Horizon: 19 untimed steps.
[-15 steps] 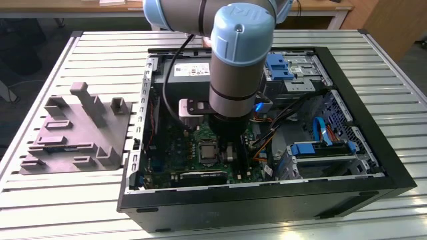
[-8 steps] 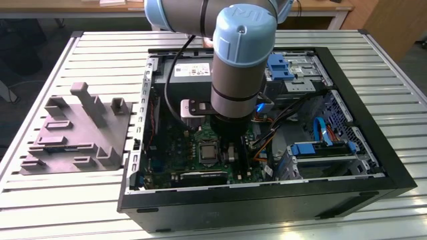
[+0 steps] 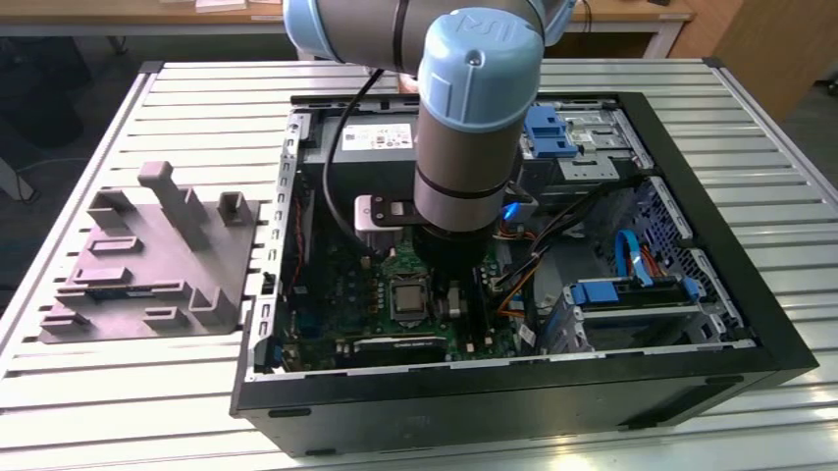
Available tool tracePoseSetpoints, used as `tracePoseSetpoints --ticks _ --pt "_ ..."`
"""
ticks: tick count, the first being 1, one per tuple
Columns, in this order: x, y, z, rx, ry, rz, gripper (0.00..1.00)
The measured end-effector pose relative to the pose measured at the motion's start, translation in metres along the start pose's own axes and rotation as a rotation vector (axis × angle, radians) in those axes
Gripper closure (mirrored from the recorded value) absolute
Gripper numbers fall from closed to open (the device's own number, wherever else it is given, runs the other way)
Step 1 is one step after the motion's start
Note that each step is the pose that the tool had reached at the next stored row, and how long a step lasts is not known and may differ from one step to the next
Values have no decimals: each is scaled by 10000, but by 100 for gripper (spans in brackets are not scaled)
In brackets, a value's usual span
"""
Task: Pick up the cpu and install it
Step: 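Install the first cpu locking lever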
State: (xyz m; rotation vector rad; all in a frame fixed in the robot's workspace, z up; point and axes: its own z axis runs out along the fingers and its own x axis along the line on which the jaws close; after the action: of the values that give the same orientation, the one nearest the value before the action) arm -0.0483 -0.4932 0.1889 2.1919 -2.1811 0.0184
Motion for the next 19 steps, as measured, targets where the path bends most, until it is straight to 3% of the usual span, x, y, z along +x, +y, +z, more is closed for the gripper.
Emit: tracePoseSetpoints --ticks 7,19 --pt "0 1 -24 4 -31 0 89" --pt "6 4 -135 0 -76 -1 89"
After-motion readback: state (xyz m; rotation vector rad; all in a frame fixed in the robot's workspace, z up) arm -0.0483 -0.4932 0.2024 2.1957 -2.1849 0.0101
